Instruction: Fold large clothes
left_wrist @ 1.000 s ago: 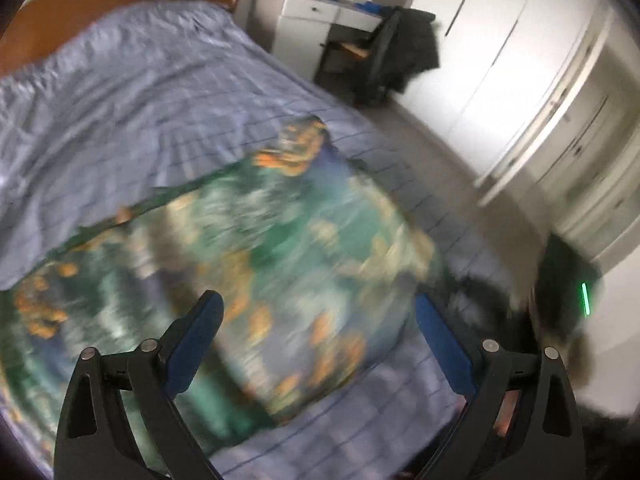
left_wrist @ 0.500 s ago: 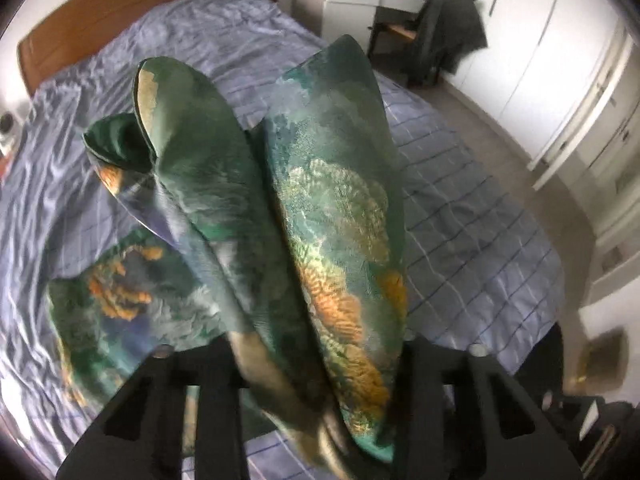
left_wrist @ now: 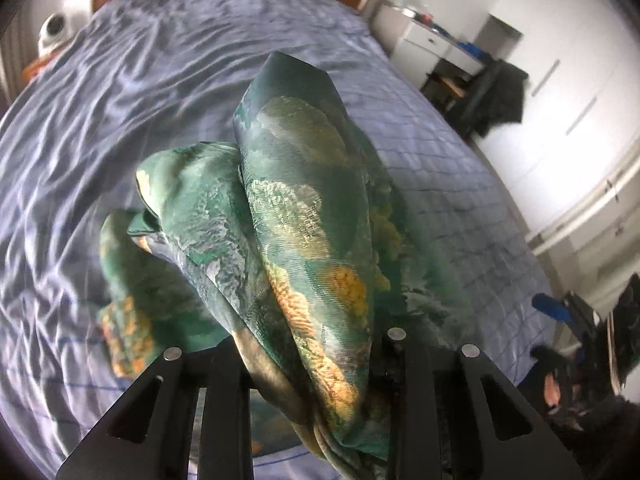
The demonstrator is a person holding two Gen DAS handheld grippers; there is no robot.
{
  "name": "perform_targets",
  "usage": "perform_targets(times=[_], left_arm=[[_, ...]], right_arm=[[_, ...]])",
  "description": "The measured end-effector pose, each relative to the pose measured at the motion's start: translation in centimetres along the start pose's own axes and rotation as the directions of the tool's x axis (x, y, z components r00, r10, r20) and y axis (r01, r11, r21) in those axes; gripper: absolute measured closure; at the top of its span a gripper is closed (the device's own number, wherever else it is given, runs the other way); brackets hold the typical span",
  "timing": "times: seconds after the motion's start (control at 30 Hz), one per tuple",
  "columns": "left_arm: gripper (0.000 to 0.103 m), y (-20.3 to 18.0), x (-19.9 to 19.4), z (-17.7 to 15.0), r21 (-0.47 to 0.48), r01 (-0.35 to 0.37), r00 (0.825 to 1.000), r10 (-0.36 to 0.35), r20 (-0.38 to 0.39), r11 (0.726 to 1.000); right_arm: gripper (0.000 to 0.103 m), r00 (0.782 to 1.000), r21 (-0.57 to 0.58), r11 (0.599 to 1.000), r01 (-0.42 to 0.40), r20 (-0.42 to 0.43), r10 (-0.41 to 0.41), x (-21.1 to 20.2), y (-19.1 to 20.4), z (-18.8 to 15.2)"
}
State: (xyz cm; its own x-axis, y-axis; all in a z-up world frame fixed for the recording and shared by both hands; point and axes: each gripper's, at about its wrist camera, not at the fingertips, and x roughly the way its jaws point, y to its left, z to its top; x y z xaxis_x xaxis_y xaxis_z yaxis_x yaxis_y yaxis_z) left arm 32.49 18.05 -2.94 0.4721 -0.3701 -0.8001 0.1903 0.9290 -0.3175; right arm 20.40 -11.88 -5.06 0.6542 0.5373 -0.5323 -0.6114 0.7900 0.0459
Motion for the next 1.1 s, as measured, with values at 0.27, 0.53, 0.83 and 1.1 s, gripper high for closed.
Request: perform_targets(times=[0.27, 0.53, 0.83, 1.1], left_arm=[[0.075, 6.6, 0.5, -1.9, -0.130, 0.017, 1.000, -0.014, 0.027, 0.991], [0.070, 12.0, 4.9, -5.1, -0.270, 0.095, 0.995, -0.088, 0.038, 0.958], [0.066, 12.4, 4.3, -4.6, -0.299, 0.156, 0.988, -0.147, 0.052, 0.941], [0.057, 12.4, 2.3, -4.6, -0.289, 0.172, 0.985, -0.165, 0.049, 0.942]], right_arm=[[0.062, 0.988, -0.064, 0.995, -0.082, -0.136, 0.072, 8.9, 3.3, 2.2], [0.061, 0.921, -0.053, 0.996, -0.066, -0.387, 0.040, 18.1, 5.9, -0.4], [0.061, 0.890, -0.106, 0.992, -0.066, -0.456, 0.010, 19.5, 6.4, 1.1], [0.061, 0.924, 0.009, 0.995, -0.101, -0.371, 0.097, 21.3, 4.6, 11.8]])
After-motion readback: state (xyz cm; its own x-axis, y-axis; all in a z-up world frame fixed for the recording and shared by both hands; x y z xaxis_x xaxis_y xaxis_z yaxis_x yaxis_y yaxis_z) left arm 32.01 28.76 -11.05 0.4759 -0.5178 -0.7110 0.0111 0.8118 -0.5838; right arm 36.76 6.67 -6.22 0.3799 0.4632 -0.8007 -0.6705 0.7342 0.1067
